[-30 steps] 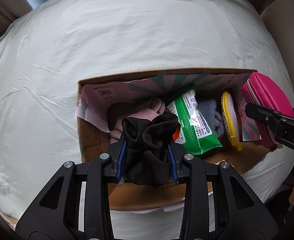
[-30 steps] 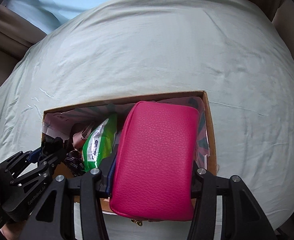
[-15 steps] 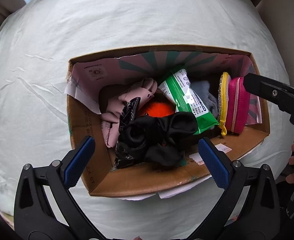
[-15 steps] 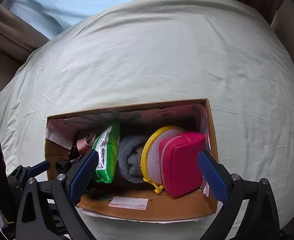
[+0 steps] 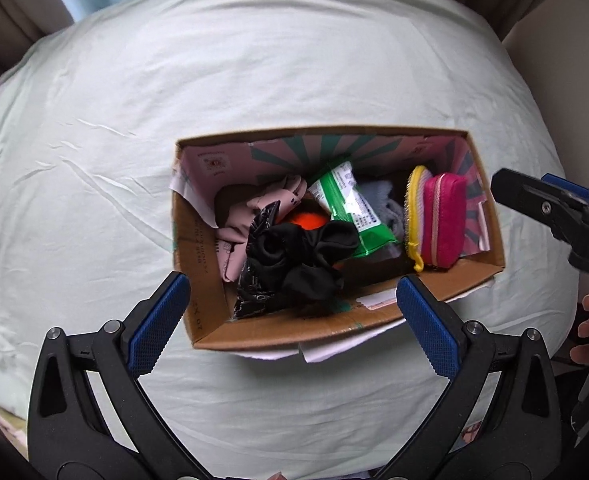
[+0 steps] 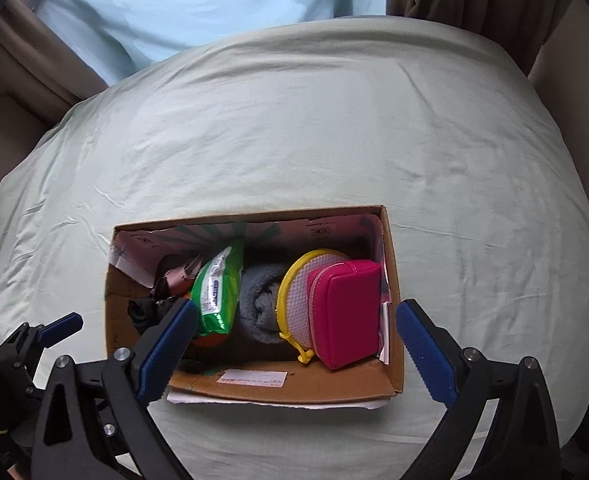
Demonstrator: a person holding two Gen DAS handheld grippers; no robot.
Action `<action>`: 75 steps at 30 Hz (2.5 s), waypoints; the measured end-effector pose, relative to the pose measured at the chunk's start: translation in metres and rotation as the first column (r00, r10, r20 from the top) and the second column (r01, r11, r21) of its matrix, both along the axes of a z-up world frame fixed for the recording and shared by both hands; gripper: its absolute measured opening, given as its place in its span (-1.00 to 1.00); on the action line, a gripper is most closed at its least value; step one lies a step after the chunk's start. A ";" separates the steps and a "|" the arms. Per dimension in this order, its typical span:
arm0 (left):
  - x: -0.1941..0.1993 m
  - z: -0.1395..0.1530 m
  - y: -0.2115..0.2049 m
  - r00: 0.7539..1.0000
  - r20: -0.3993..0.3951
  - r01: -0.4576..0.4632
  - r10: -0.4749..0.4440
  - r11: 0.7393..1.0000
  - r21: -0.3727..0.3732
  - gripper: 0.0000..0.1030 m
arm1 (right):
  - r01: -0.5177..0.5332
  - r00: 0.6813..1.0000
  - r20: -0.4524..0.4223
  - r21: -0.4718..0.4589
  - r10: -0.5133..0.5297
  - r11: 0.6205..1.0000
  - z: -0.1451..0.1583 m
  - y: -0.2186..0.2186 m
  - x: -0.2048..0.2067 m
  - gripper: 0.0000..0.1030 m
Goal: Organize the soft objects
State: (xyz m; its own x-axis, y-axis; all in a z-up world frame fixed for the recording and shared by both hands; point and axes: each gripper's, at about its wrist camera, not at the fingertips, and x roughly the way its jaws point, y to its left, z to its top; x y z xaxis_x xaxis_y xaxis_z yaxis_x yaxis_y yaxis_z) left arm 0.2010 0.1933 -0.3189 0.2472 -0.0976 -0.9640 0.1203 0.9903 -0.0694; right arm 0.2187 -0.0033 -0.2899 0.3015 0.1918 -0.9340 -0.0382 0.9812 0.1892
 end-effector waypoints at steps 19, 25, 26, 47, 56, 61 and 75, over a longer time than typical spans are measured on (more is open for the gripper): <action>-0.098 0.255 -0.043 0.859 0.496 -0.104 0.129 0.992 -0.078 0.99 | 0.030 0.875 0.483 -0.084 0.014 0.996 0.234 -0.079 -0.120 0.92; -0.142 0.316 -0.061 0.754 0.639 -0.130 0.154 0.988 -0.084 0.99 | 0.072 0.816 0.578 -0.087 -0.009 0.994 0.282 -0.105 -0.156 0.92; -0.147 0.321 -0.063 0.746 0.648 -0.128 0.156 0.988 -0.090 0.99 | 0.077 0.806 0.592 -0.087 -0.011 0.993 0.288 -0.106 -0.161 0.92; -0.198 0.346 -0.093 0.661 0.740 -0.110 0.121 0.992 -0.063 0.99 | 0.152 0.716 0.696 -0.073 -0.059 0.986 0.315 -0.128 -0.207 0.92; -0.201 0.347 -0.099 0.652 0.750 -0.110 0.111 0.993 -0.052 0.99 | 0.153 0.709 0.702 -0.067 -0.062 0.986 0.313 -0.131 -0.209 0.92; -0.201 0.346 -0.098 0.649 0.752 -0.113 0.114 0.992 -0.053 0.99 | 0.151 0.707 0.705 -0.068 -0.060 0.986 0.313 -0.131 -0.207 0.92; -0.200 0.345 -0.102 0.646 0.756 -0.108 0.107 0.993 -0.048 0.99 | 0.171 0.707 0.704 -0.067 -0.075 0.983 0.314 -0.132 -0.206 0.92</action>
